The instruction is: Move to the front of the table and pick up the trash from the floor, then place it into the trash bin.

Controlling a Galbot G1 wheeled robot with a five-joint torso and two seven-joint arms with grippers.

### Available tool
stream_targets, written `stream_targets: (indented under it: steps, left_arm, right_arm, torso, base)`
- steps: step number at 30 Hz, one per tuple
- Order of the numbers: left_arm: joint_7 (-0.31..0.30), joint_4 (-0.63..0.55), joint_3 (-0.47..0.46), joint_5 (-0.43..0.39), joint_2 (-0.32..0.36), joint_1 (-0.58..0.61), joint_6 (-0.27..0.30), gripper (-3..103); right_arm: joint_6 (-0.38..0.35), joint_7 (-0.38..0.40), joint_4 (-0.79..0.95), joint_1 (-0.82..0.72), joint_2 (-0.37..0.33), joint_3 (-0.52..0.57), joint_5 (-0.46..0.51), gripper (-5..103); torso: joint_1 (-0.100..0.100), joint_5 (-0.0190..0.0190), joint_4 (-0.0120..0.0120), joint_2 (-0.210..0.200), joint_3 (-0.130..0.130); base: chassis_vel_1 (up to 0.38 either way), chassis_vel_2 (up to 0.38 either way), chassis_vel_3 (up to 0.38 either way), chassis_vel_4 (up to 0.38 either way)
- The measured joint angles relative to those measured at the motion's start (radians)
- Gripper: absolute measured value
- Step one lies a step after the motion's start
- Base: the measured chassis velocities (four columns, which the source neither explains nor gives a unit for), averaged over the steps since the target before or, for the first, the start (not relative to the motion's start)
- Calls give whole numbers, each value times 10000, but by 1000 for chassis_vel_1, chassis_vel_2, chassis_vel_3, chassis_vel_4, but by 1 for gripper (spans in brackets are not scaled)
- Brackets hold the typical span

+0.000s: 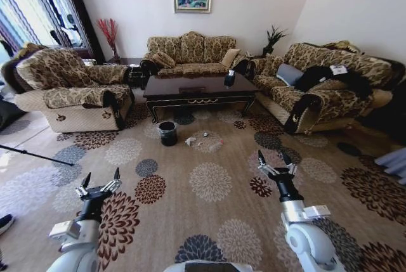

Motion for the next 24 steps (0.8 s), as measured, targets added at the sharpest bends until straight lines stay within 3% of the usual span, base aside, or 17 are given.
stream_targets:
  steps: [10,24]
  left_arm:
    - [34,-41,-17,59,-23,46,-46,100]
    - [49,159,88,269,-109,-53,-112,100]
  right_arm:
    - [-251,30,91,1,-70,17,-143,100]
    - [-171,-37,-82,67,-73,1,-99,100]
  torso:
    - [-1,0,0,-3,-1]
    - [-187,0,0,-415,-226]
  base:
    - [0,0,0,0]
    - [0,0,0,0]
